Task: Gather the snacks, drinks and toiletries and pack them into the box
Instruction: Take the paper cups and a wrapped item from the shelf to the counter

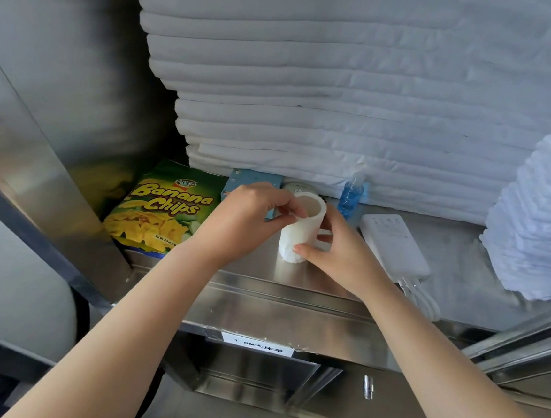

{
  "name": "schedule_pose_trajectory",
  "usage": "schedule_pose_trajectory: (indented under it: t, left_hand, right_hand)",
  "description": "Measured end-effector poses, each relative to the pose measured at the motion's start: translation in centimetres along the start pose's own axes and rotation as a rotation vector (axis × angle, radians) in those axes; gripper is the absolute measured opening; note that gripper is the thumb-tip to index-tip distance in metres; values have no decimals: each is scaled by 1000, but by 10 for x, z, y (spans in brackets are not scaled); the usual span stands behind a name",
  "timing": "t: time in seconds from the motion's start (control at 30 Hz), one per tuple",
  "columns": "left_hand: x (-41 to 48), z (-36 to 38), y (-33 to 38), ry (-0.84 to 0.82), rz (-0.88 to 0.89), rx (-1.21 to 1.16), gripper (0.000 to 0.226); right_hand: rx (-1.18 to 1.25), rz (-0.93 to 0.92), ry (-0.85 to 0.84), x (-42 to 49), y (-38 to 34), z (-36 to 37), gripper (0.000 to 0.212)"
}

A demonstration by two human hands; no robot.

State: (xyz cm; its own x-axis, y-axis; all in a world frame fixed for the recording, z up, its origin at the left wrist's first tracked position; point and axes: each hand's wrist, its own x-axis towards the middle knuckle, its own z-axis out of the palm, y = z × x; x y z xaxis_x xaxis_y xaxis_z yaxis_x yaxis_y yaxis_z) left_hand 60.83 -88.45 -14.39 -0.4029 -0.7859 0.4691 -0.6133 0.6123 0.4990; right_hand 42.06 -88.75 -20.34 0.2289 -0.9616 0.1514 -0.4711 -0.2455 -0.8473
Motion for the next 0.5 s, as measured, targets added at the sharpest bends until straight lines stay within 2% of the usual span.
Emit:
schedule_pose_trajectory:
  t: [0.07,0.17,0.2,0.27,0.37,0.5]
  left_hand:
    - [0,1,-1,16,-10,14,12]
    - [1,6,-2,53,-37,0,10]
    - [1,6,-2,64,-41,-8,10]
    - [3,11,-1,62,-44,-25,9]
    - [2,13,-2,69,-74,-38,9]
    - [2,15,-1,82,-79,-63,9]
  right_hand:
    - [-129,-28,35,-4,-1,-9,60]
    - [-450,-74,234,-14,7,-32,60]
    - [-579,-60,277,-17,11,-40,59]
    - [-773,90,279,-25,22,-56,62]
    - [-762,339,218,-35,31,-65,79]
    - [-769,350,211,-49,34,-64,83]
